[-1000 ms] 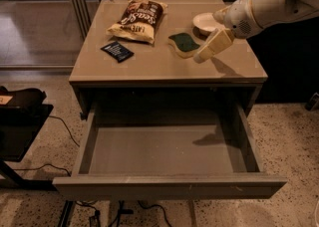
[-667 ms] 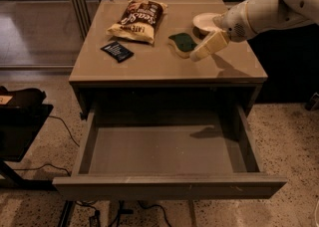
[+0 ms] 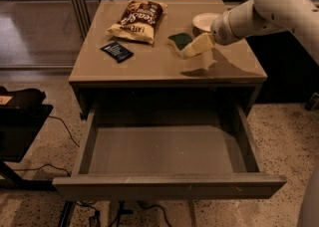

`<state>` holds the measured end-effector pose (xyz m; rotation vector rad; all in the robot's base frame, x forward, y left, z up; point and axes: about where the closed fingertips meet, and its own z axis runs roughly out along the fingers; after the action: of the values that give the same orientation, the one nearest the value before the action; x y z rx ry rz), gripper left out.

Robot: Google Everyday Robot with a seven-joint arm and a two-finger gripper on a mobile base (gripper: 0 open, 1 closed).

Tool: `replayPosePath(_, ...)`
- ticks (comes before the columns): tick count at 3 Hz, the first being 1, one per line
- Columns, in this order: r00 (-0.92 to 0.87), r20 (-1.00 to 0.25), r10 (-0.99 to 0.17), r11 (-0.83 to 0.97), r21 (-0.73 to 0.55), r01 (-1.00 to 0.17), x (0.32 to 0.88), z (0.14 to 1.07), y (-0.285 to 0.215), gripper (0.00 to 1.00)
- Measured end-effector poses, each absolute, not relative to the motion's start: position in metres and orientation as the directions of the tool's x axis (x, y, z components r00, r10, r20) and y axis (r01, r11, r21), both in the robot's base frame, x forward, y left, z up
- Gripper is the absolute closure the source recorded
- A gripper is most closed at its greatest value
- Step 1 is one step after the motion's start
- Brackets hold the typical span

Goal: Place sponge into top drawer

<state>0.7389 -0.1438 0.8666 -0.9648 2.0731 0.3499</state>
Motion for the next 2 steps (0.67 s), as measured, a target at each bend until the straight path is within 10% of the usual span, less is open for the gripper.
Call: replayPosePath(2,-0.452,-0.777,-0.438,0.737,-0.022,-0.676,0.768,0.843,-0.137,0.00)
